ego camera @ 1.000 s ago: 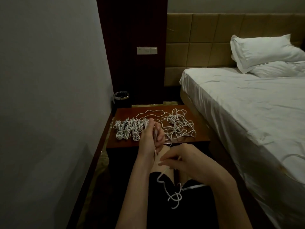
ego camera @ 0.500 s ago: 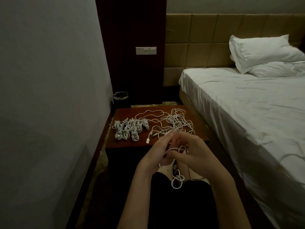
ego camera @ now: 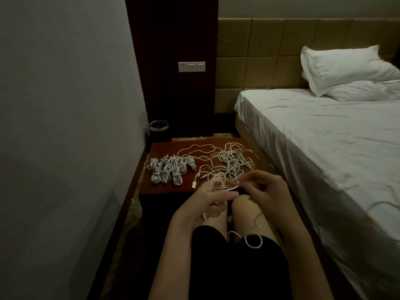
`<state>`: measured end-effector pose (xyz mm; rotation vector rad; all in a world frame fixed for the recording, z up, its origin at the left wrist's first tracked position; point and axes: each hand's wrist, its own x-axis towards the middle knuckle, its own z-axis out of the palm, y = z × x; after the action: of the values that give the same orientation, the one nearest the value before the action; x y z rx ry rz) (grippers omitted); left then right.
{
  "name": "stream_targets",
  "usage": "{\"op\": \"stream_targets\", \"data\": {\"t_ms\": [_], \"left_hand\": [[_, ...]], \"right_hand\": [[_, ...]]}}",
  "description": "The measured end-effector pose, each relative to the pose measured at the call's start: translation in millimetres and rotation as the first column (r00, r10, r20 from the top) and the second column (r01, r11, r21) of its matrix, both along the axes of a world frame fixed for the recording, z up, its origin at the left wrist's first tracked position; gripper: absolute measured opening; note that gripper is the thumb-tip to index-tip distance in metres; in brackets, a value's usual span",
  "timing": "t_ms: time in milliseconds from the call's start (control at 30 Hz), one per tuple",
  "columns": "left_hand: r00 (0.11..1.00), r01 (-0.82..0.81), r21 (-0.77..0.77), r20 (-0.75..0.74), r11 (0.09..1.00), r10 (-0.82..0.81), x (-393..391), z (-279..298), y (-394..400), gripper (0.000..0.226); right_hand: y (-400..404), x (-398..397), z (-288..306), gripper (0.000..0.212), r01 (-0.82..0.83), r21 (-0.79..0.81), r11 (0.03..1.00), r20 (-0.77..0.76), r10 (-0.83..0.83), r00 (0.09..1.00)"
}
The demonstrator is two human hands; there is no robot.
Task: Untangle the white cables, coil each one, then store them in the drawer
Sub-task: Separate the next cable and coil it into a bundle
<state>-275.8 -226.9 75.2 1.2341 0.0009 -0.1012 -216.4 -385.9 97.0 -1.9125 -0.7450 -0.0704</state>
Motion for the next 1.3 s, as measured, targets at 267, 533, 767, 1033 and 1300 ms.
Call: {"op": "stream_targets", "data": {"t_ms": [267,533,767,1033,1300], "left_hand": [[0.989,0.141,0.068,-0.054,0.988,-0.138,-3.6,0.3,0.9,0.038],[0.963,0.267,-0.201,0.036,0.942,-0.266,-4.4,2.0,0.6,0.053],[0.915,0.4,-0.37,0.101,0.839,-0.392,-0.5,0.2,1.7,0.054],[1.0,-0.014,-0.275,0.019,0.961,0.02,4.0,1.4,-0.6,0.06],[0.993,-0.121,-0.045,-0.002,0.992,0.121,8.6,-3.4,-4.3,0.058]], "right_hand": [[-6.4,8.6,-5.8,0.012,0.185,0.131,0.974,0.0,-0.187,0.982],[2.0,6.1,-9.8,0.009,0.223,-0.068,0.972,0.028,-0.222,0.975],[15.7,-13.2,9.8,0.022,-0.158,0.252,0.955,-0.112,0.191,0.975],[14.6,-1.1,-9.0,0.008,-0.021,0.15,0.988,-0.218,0.054,0.974],[16.0,1.5,-14.6,0.015,0.12,0.093,0.988,-0.133,-0.107,0.985]]}}
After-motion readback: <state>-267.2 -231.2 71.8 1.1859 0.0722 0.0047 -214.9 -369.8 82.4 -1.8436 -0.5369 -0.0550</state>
